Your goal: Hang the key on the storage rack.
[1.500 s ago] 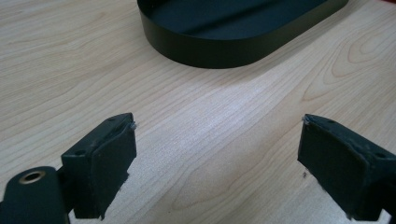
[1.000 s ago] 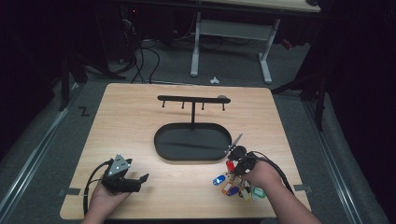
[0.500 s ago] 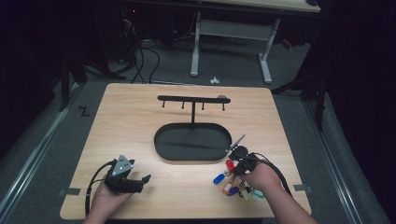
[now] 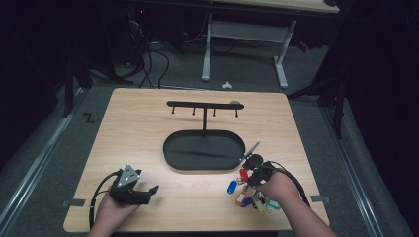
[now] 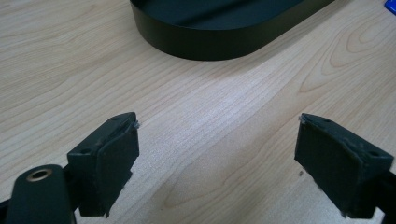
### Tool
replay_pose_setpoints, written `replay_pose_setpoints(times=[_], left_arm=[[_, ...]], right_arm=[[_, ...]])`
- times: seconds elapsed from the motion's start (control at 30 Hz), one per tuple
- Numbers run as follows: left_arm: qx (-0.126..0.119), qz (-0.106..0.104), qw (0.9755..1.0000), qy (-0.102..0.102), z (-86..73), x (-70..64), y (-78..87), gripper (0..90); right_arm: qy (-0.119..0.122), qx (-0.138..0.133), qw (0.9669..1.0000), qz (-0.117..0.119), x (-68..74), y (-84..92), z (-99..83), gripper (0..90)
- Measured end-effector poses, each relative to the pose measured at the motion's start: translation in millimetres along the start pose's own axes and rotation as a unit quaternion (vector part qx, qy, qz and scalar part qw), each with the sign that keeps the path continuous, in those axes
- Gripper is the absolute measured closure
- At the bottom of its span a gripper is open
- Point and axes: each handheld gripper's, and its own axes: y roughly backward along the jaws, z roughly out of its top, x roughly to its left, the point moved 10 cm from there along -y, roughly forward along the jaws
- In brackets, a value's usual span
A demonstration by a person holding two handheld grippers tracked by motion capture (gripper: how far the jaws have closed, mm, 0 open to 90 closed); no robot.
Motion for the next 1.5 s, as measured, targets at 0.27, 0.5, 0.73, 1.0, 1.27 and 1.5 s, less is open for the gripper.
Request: replay_pose_setpoints(times=[0.27, 0.5, 0.73, 1.0, 1.27, 1.5], left_arm=[[0.004, -0.001, 1.0, 0.007, -2.3, 1.7, -0.2, 14.6], [-0.002, 0.001, 1.0, 0.005, -0.4, 1.2, 0.8, 14.7], [-0.001, -0.001, 1.0, -0.002, 0.5, 1.1, 0.9, 14.7], [-0.006, -0.004, 1.0, 0.001, 2.1, 2.1, 2.2, 15.0], [-0.002, -0.004, 1.0, 0.001, 1.5, 2.0, 0.5, 15.1], [-0.001, -0.003, 1.0, -0.001, 1.5, 1.3, 0.4, 15.1]], right_arm=[[0.031, 0.019, 0.9993, 0.002, -1.5, -3.9, -8.7, 78.2], [0.066, 0.042, 0.997, 0.003, 2.6, -12.1, -4.6, 81.9], [0.062, 0.073, 0.9945, 0.042, 1.5, -12.8, -3.0, 85.1], [0.084, 0.067, 0.9932, 0.044, 0.4, -13.1, -3.1, 85.8], [0.105, 0.05, 0.9927, 0.031, 4.6, -2.5, -4.6, 86.0], [0.117, 0.036, 0.9924, 0.014, 10.4, 14.9, -7.0, 85.7]])
